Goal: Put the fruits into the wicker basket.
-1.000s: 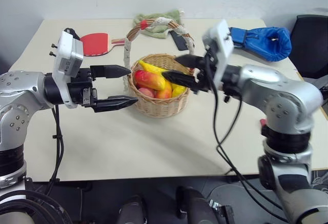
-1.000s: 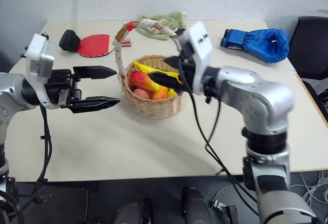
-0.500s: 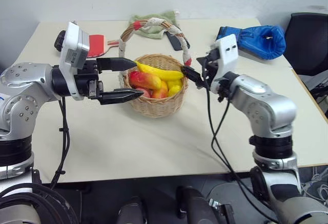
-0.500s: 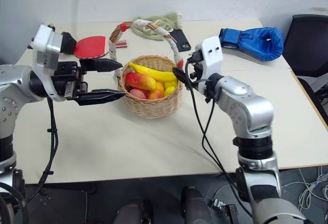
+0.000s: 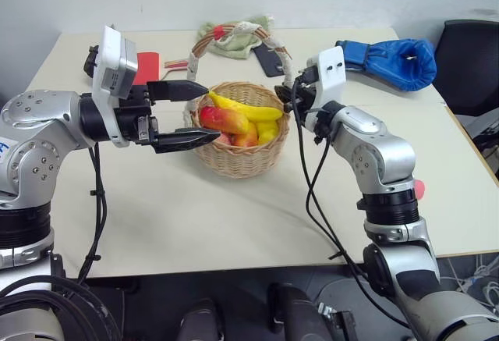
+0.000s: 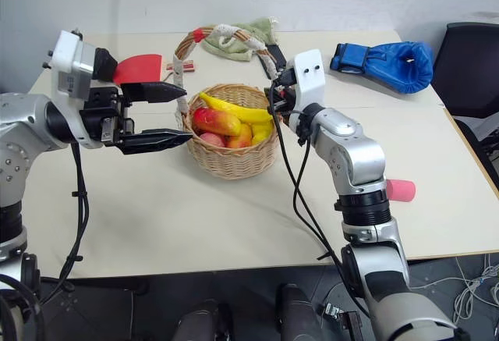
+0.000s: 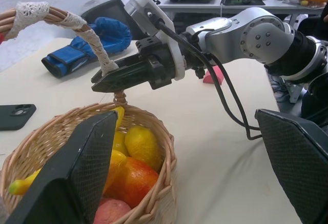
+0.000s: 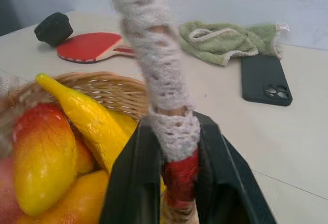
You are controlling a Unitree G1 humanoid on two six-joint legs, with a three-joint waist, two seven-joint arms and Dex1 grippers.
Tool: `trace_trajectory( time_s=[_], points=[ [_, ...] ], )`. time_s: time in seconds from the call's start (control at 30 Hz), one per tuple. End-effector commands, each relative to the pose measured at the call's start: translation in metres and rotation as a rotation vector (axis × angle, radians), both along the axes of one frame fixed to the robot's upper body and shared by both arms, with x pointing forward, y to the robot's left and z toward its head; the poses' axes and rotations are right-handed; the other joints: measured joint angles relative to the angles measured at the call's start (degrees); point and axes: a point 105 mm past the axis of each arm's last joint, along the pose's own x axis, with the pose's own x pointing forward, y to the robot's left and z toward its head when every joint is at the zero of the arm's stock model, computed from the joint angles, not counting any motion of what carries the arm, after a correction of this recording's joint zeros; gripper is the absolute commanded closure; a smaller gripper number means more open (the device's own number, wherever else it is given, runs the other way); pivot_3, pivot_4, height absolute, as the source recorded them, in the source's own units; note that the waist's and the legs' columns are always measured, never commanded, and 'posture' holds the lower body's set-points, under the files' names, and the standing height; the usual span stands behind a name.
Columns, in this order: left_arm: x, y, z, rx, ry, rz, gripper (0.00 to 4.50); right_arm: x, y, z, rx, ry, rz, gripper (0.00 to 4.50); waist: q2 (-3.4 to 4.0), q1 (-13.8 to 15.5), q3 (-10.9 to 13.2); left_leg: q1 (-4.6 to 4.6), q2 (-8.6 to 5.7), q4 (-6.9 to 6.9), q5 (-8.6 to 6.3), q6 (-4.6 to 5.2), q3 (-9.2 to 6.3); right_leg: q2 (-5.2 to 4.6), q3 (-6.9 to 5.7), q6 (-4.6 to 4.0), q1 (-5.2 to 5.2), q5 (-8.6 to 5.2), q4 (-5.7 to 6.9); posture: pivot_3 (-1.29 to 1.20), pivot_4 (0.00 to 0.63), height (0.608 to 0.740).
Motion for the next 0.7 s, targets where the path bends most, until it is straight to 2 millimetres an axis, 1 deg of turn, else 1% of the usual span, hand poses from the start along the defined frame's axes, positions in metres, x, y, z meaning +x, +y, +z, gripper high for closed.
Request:
trace_trajectory(
  time_s=[0.03,0.1,0.13,0.27,0.33,0.37,0.4,0.43,0.5,0.6,0.67,0.7],
  points=[
    [-0.004,0.0,0.012,-0.022,-0.056,-0.002,0.0,-0.013,-0.01,0.03,0.035,-0.118,0.001,4.15,0.0,0.0,0.0,0.0,0.0,-0.01,0.0,0.0,-0.01,0.0,-0.01,0.0,0.0,0.0,-0.01,0.0,0.15,0.74],
    [-0.005,-0.001,0.013,-0.03,-0.059,-0.003,0.0,-0.015,-0.031,0.038,0.01,-0.165,-0.067,4.15,0.01,0.0,0.0,-0.05,0.0,-0.01,0.0,0.0,-0.01,0.0,-0.01,0.0,-0.01,0.0,-0.05,0.0,0.15,0.74],
    [-0.005,-0.002,0.013,-0.034,-0.06,-0.004,0.0,-0.016,-0.046,0.041,-0.011,-0.19,-0.112,4.15,0.01,0.0,0.0,-0.06,-0.01,-0.01,0.0,0.0,-0.01,-0.01,-0.01,0.0,-0.01,0.0,-0.05,0.0,0.15,0.74],
    [-0.005,-0.004,0.013,-0.04,-0.059,-0.009,0.0,-0.022,-0.113,0.051,-0.099,-0.246,-0.316,4.15,0.02,0.9,0.0,-0.18,-0.05,0.0,-0.01,0.03,-0.12,-0.05,-0.12,0.02,-0.01,0.01,-0.17,0.0,0.15,0.74],
    [-0.004,-0.005,0.012,-0.044,-0.057,-0.014,0.0,-0.029,-0.147,0.052,-0.139,-0.247,-0.406,4.15,0.02,1.0,0.0,-0.2,-0.06,0.01,-0.02,0.06,-0.12,-0.05,-0.12,0.04,-0.01,0.02,-0.22,0.0,0.15,0.74],
    [-0.004,-0.005,0.012,-0.045,-0.057,-0.016,0.0,-0.031,-0.157,0.051,-0.147,-0.246,-0.432,4.15,0.02,1.0,0.0,-0.21,-0.09,0.0,-0.04,0.08,-0.12,-0.06,-0.12,0.05,-0.01,0.02,-0.25,0.0,0.15,0.74],
    [-0.003,-0.005,0.012,-0.046,-0.057,-0.017,0.0,-0.033,-0.163,0.051,-0.15,-0.245,-0.444,4.15,0.02,0.8,0.0,-0.2,-0.09,0.0,-0.04,0.08,-0.11,-0.05,-0.12,0.05,-0.01,0.02,-0.25,0.0,0.15,0.74],
    [-0.002,-0.007,0.012,-0.051,-0.058,-0.023,0.0,-0.033,-0.178,0.044,-0.163,-0.23,-0.493,4.15,0.02,0.6,0.0,-0.2,-0.08,-0.01,-0.04,0.08,-0.1,-0.05,-0.11,0.06,-0.01,0.03,-0.26,0.0,0.15,0.74],
    [0.0,-0.01,0.013,-0.057,-0.06,-0.035,0.0,-0.034,-0.198,0.034,-0.173,-0.21,-0.566,4.15,0.04,0.2,0.0,-0.13,-0.07,-0.01,-0.03,0.07,-0.04,-0.02,-0.05,0.06,-0.01,0.03,-0.25,0.0,0.15,0.74],
    [0.002,-0.014,0.014,-0.061,-0.06,-0.055,0.0,-0.031,-0.212,0.018,-0.14,-0.172,-0.624,4.15,0.05,-0.2,0.0,0.1,-0.07,-0.02,0.05,-0.04,0.05,0.01,0.09,0.06,0.02,0.02,-0.23,0.0,0.15,0.74],
    [0.003,-0.016,0.015,-0.062,-0.06,-0.063,0.0,-0.03,-0.213,0.007,-0.111,-0.137,-0.62,3.44,0.06,-0.3,0.0,0.35,-0.08,-0.11,0.12,-0.1,0.11,0.02,0.19,0.03,0.14,0.01,-0.14,0.0,0.15,0.74],
    [0.004,-0.017,0.015,-0.062,-0.06,-0.065,0.0,-0.031,-0.213,0.002,-0.104,-0.12,-0.619,3.19,0.06,-0.3,0.0,0.43,-0.09,-0.18,0.16,-0.13,0.11,0.02,0.21,0.02,0.19,0.0,-0.13,0.0,0.15,0.74]
  ],
)
